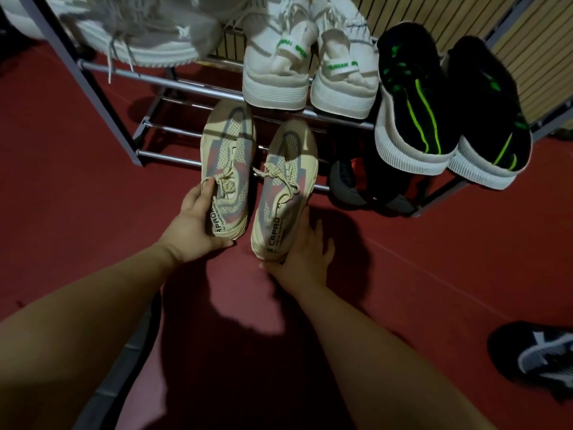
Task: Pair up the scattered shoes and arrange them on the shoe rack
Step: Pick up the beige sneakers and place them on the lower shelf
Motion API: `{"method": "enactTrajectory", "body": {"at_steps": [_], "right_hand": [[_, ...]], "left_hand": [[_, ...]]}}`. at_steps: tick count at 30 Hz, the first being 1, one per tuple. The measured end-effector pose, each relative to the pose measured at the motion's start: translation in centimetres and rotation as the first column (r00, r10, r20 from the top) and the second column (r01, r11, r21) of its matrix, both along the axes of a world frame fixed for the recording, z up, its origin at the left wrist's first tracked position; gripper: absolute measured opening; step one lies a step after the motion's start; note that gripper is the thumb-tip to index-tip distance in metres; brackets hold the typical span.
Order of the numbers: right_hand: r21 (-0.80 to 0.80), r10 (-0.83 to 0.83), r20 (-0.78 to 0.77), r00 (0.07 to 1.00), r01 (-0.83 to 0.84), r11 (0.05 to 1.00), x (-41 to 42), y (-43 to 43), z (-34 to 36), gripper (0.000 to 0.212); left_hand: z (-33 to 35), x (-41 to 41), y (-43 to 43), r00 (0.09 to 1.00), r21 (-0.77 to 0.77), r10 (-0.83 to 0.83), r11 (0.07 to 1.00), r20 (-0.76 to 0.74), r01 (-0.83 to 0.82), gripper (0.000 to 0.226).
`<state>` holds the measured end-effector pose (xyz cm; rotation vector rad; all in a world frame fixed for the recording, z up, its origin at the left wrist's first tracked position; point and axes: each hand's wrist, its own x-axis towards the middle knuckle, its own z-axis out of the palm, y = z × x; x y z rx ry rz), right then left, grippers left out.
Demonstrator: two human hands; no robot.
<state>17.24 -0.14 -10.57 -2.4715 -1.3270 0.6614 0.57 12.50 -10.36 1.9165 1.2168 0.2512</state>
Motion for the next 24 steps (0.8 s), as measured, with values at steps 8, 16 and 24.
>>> {"method": "enactTrajectory", "body": {"at_steps": [8, 16, 24], "right_hand": [[0.299, -0.035, 0.016, 0.999, 0.028, 0.954, 0.5, 1.0, 0.1, 0.112], [0.245, -0.174, -0.063, 0.983, 0.184, 0.952, 3.6, 4.0, 2.1, 0.087], [0.158, -0.250, -0.359, 0.899, 0.323, 0.933, 3.2, 2.5, 1.1, 0.088]], "left_hand": [[1.4, 1.2, 1.3, 0.996, 0.076, 0.010, 0.997, 0.088, -0.017, 0.129], [3.4, 4.8, 2.9, 0.988, -0.027, 0.046, 0.999, 0.146, -0.043, 0.101], [2.3, 4.8, 3.4, 1.000, 0.019, 0.019, 1.000, 0.014, -0.019, 0.115]]}}
